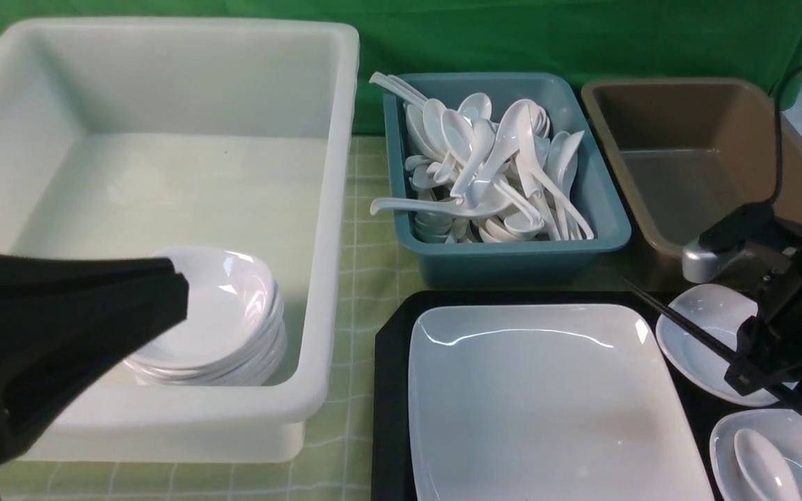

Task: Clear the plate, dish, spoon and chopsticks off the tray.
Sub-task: Use the right arm to put the chopsticks into the small storage box on the right

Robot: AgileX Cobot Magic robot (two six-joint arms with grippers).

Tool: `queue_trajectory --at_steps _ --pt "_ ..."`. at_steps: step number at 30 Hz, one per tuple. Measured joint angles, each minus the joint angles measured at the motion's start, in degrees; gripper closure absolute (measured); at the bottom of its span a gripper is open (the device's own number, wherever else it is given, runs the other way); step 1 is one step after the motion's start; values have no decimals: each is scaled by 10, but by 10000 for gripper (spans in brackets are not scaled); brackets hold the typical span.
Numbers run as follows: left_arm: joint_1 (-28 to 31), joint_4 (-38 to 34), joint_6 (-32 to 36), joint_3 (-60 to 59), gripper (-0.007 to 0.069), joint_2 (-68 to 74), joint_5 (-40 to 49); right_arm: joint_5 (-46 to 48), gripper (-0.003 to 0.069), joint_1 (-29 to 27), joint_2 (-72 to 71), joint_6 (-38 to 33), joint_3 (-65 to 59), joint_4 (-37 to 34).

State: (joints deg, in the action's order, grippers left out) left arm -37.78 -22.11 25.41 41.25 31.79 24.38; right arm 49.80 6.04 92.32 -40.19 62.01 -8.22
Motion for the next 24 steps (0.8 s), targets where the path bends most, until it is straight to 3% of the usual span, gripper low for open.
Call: queue_trajectory --at_steps 6,10,14,21,24 --pt "0 4 0 0 601 0 -49 -35 522 40 -71 61 42 -43" --pt "0 4 1 0 601 0 -60 -128 522 -8 -46 165 148 -86" --pt "0 4 1 0 601 1 -61 -189 522 -61 34 218 247 -98" --pt "0 4 1 0 601 1 -61 -223 518 -101 205 270 365 -92" --pt "0 4 -4 0 601 1 -61 -215 446 -102 243 273 373 -77"
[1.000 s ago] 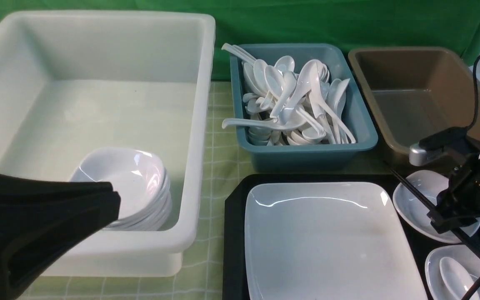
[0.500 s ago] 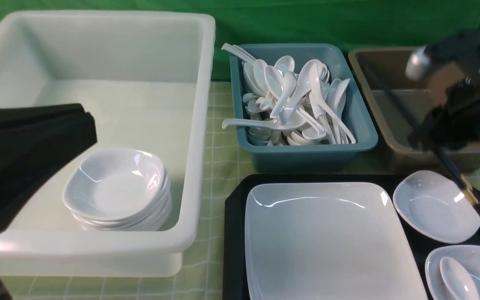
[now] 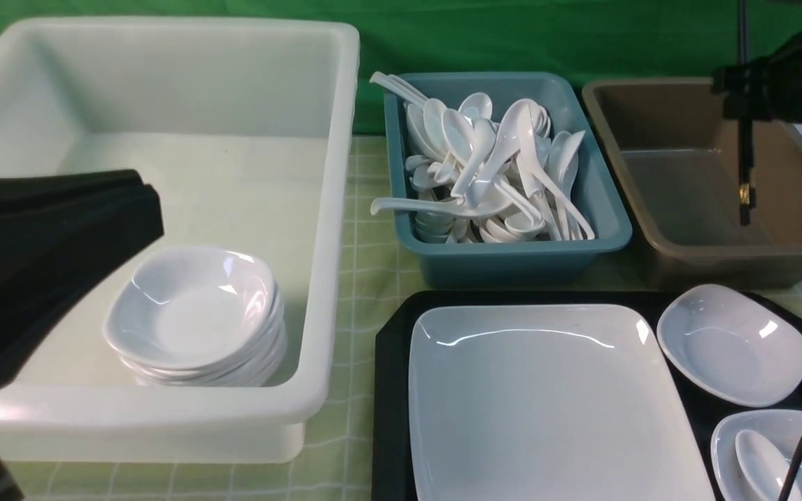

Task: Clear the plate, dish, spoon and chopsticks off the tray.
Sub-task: Use the right arm to put the chopsticks into the small storage box on the right, then use the right arm to grab a soup spoon from the plate

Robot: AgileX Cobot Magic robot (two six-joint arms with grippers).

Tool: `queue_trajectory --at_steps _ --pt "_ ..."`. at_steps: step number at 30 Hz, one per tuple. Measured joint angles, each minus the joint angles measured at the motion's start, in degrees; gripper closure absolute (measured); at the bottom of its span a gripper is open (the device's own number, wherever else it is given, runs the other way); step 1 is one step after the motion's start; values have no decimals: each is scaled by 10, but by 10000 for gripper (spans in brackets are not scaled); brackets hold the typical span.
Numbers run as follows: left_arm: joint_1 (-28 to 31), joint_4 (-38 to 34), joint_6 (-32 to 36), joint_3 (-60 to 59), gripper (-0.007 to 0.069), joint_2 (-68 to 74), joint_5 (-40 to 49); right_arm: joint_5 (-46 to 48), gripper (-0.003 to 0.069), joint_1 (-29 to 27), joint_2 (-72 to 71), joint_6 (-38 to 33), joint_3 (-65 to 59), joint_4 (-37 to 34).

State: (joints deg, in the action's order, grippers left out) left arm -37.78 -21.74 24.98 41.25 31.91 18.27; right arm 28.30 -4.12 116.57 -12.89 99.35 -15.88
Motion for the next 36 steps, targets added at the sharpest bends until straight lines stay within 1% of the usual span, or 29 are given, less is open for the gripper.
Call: queue_trajectory --at_steps 1,2,3,4,5,6,8,11,12,14,15,16,17,18,21,24,27,29,30,33,36 --pt "0 0 -1 0 601 0 0 1 428 0 3 0 0 1" --pt "0 0 -5 0 601 0 0 4 357 0 6 3 0 4" --pt "0 0 -7 0 601 0 0 7 347 0 6 4 0 6" --pt "0 0 -7 0 601 0 1 16 272 0 2 8 3 7" --pt "0 0 -7 0 601 0 1 19 268 0 1 8 3 8" --pt "0 0 -7 0 601 0 3 36 249 0 -10 10 4 8" --pt "0 0 -9 0 601 0 8 74 254 0 -34 12 4 8" --pt "0 3 -9 0 601 1 19 185 302 3 -91 9 2 10" --pt "0 3 -9 0 601 1 22 198 314 5 -104 8 -1 10" --pt "0 6 -9 0 601 1 34 262 332 18 -157 6 -34 16" --pt "0 7 -9 0 601 1 35 272 333 20 -162 6 -39 17" --pt "0 10 -9 0 601 1 42 308 337 41 -208 6 -100 31" --pt "0 11 -9 0 601 1 43 314 338 47 -219 6 -114 35" --pt "0 12 -9 0 601 1 47 332 339 64 -248 9 -154 51" --pt "0 14 -9 0 601 1 54 360 323 108 -321 22 -309 99" --pt "0 16 -9 0 601 1 56 361 284 115 -352 29 -400 122" --pt "0 17 -9 0 601 1 58 343 239 115 -361 30 -465 138" --pt "0 18 -9 0 601 1 62 321 209 114 -361 30 -500 144" --pt "0 18 -9 0 601 1 66 292 197 113 -360 30 -527 146" --pt "0 18 -9 0 601 1 70 246 193 113 -352 31 -552 146" --pt "0 18 -9 0 601 1 72 219 193 113 -331 40 -557 159"
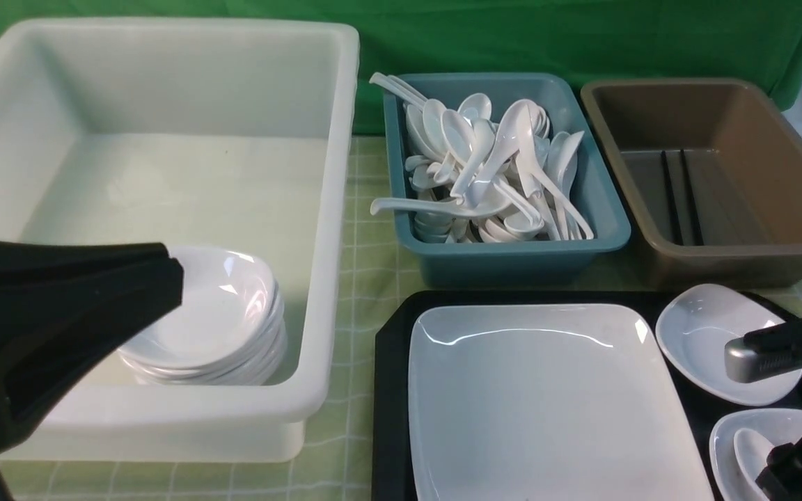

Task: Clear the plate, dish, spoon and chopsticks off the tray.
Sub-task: Use the right arm to grab a soup spoon from the plate, then use the right arm to put the soup spoon into the small storage box in the middle

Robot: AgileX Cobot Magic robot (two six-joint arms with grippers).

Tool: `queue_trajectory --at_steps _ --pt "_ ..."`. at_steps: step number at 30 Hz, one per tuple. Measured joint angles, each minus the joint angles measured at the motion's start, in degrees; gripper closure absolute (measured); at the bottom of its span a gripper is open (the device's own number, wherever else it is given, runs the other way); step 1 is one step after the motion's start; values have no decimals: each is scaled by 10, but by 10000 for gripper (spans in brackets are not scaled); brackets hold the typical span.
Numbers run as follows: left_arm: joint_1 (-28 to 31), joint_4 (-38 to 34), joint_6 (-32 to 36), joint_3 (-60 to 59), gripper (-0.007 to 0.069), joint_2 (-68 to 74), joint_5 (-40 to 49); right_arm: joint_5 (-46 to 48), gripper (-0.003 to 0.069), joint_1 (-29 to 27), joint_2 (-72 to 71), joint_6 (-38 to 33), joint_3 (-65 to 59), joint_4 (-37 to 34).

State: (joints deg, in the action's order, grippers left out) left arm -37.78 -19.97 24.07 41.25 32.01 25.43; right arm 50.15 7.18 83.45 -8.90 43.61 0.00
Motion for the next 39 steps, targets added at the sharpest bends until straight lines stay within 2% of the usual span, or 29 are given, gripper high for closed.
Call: queue_trajectory --at_steps 5,15,17,19,20,22,29,30,32,34,35,36,38,39 --pt "0 0 0 0 601 0 9 -41 193 0 29 32 0 30" --pt "0 0 0 0 601 0 14 -48 193 0 80 36 0 36" --pt "0 0 0 0 601 0 15 -48 211 0 81 36 1 36" --pt "0 0 0 0 601 0 15 -48 264 0 81 34 2 36" --pt "0 0 0 0 601 0 15 -48 316 0 82 33 4 35" --pt "0 0 0 0 601 0 15 -45 360 0 83 29 10 36" --pt "0 0 0 0 601 0 15 -23 358 0 67 20 42 23" --pt "0 0 0 0 601 0 15 -20 358 0 59 20 48 15" --pt "0 0 1 0 601 0 9 -17 358 0 18 18 74 -47" --pt "0 2 2 0 601 0 -1 -47 358 0 -12 2 95 -105" --pt "0 2 2 0 601 0 -3 -52 358 0 -17 -1 97 -112" --pt "0 2 2 0 601 0 -21 -115 358 0 -34 -45 125 -195" --pt "0 2 2 0 601 0 -40 -175 358 0 -31 -98 157 -277" --pt "0 2 2 0 601 0 -42 -180 358 0 -30 -98 157 -286"
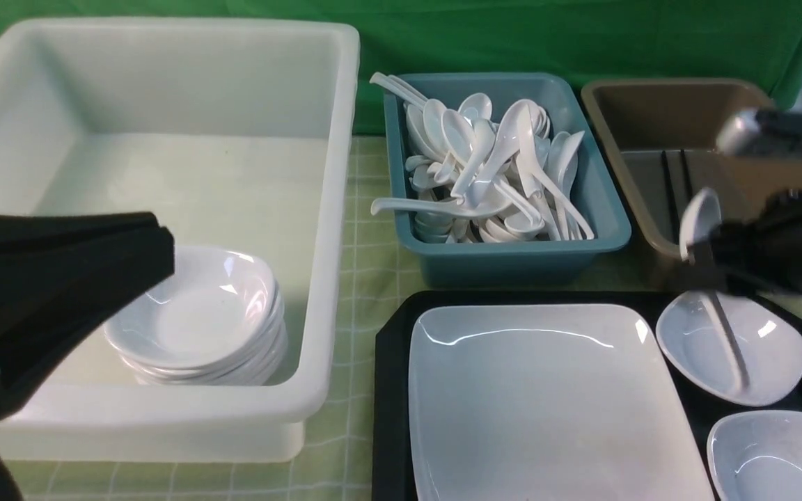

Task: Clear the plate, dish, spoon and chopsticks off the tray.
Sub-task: Use the right arm to put the soup spoon into the small storage box in the middle, then use the right arm to grab a small plate from the dinner plate

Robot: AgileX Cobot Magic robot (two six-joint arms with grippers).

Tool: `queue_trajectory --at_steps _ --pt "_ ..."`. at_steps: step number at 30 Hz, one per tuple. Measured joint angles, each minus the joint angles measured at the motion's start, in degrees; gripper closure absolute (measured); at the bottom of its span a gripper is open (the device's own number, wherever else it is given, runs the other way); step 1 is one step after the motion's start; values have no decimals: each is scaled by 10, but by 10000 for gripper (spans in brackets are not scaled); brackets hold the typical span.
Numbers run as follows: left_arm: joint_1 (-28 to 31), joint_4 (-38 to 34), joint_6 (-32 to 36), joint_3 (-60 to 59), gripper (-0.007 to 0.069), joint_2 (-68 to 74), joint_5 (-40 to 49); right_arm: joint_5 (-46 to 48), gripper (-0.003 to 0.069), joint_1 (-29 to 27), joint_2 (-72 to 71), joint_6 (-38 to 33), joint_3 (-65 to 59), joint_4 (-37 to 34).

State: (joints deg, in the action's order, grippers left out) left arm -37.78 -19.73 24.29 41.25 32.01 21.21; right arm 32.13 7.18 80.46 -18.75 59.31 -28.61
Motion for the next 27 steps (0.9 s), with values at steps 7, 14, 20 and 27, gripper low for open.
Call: queue_trajectory --at_steps 7,14,20,27 --pt "0 0 0 0 601 0 -37 -125 358 23 152 -113 179 -132" --pt "0 0 0 0 601 0 -40 -148 225 21 335 -121 338 -136" --pt "0 0 2 0 601 0 -40 -29 202 15 311 -47 358 -23" --pt "0 1 2 0 601 0 -16 234 333 45 158 105 290 235"
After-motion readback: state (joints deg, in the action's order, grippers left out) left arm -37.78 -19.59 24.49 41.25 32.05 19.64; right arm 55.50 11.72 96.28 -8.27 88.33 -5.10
